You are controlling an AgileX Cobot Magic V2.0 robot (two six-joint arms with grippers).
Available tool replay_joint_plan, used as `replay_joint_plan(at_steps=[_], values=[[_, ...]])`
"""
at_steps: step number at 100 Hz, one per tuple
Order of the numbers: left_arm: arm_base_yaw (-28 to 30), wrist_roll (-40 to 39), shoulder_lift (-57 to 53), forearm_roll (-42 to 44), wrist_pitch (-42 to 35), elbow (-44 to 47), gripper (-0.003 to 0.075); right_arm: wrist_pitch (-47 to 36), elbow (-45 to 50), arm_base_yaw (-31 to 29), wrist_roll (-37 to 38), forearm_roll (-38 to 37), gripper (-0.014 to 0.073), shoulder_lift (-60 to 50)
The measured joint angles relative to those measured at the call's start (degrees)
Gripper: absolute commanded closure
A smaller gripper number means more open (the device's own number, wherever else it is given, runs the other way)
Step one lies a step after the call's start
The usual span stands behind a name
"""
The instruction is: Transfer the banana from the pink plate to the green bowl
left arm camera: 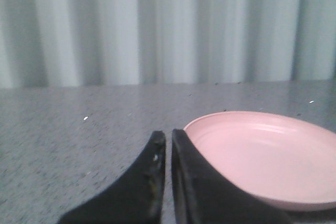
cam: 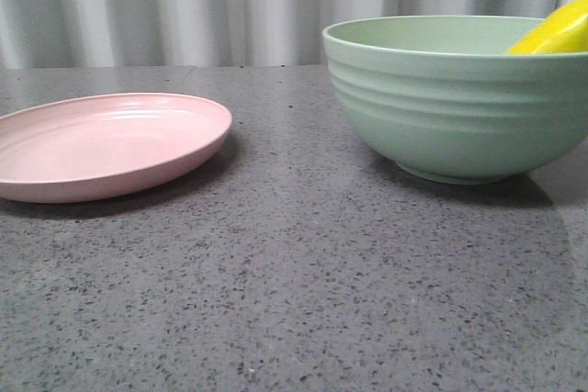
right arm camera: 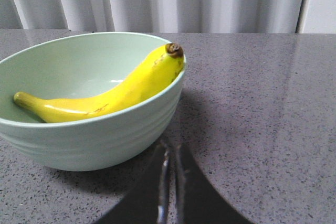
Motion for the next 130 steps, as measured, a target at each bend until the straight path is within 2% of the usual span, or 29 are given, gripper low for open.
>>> replay_joint_plan(at_steps=[11,28,112,130], values=[[3.95,-0.16,-2.26,0.0,8.61,0.0,0.0739,0.0,0.0,0.0,0.0,0.0,0.0666,0.0],[5.56,0.24,-2.26,0.0,19.44,0.0,0.0739,0.0,0.0,0.0,0.0,0.0,0.0666,0.0],[5.56,0.97,-2.26,0.0,19.96,0.0,0.0739,0.0,0.0,0.0,0.0,0.0,0.0666,-0.15],[5.56,0.97,-2.26,0.0,19.96,0.0,0.0739,-0.33,2.32,-1.13,0.0,-0.3,0.0666,-1.61]])
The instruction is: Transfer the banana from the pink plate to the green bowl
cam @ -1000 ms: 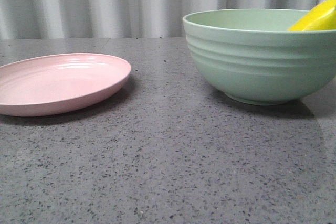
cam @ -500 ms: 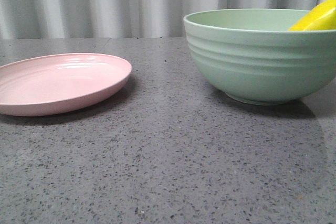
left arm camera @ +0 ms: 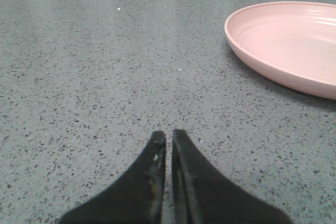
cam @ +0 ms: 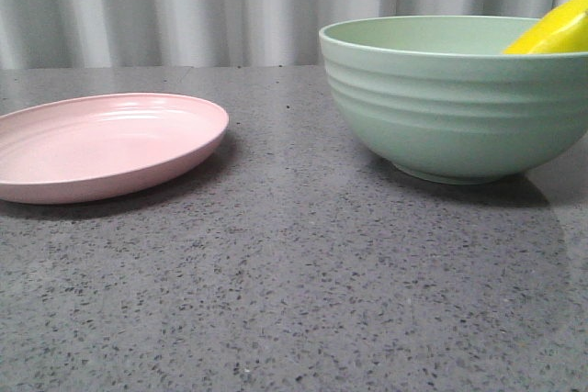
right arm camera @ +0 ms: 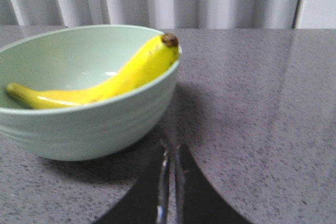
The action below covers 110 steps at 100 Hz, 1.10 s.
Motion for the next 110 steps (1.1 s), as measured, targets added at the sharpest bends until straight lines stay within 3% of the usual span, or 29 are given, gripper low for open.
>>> replay_joint_plan(at_steps=[34,63,110], values=[[0.0,0.02,0.0,0.0,0.0,0.0,0.0739,-3.04,9.53,-10.34,1.52,-2.76,0.0666,-9.68],[0.0,0.02,0.0,0.0,0.02,0.0,0.0739,7.76,9.43,-11.28,2.02,-2.89,0.0666,-11.43],[0.0,0.12,0.0,0.0,0.02,0.0,0.0739,8.0,9.43,-11.34,2.02,-2.93,0.0666,-11.43]])
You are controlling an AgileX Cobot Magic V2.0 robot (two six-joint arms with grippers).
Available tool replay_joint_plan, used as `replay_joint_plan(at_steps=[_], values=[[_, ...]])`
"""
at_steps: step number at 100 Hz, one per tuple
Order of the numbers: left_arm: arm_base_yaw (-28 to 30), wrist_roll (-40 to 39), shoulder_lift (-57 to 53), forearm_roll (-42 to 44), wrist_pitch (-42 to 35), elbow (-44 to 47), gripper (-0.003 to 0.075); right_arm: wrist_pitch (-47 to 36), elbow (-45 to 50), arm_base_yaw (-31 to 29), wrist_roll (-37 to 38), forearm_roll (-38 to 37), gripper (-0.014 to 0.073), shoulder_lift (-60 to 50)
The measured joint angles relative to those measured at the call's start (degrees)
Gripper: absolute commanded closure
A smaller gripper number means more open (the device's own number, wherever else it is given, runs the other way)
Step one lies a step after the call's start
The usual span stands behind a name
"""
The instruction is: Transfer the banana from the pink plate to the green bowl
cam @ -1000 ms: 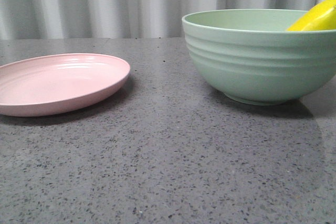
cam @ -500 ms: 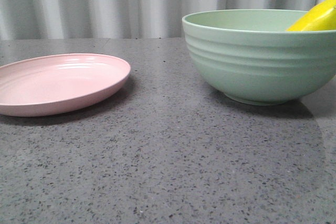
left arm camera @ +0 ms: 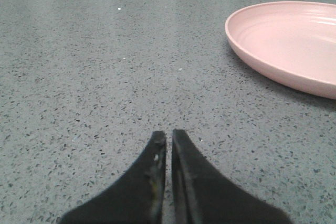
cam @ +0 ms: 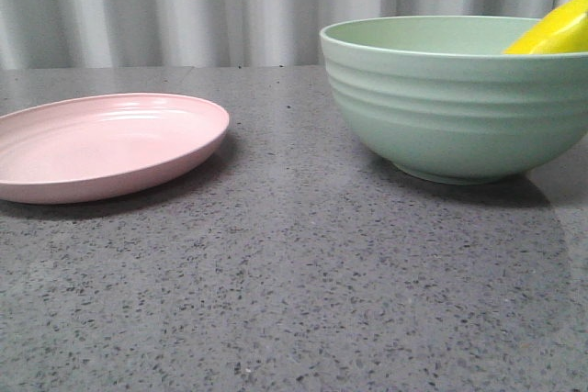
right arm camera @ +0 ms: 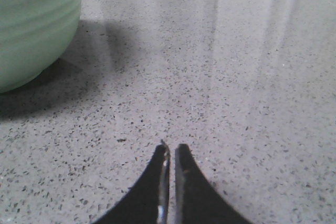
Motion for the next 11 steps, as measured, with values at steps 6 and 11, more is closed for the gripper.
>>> replay_joint_plan(at_steps=[6,11], values=[[0.0,0.0,0.0,0.0,0.0,0.0,0.0739,0.0,0.0,0.0,0.0,-0.09,0.0666,0.0],[0.0,0.0,0.0,0.0,0.0,0.0,0.0739,0.0,0.0,0.0,0.0,-0.09,0.0666,0.0]])
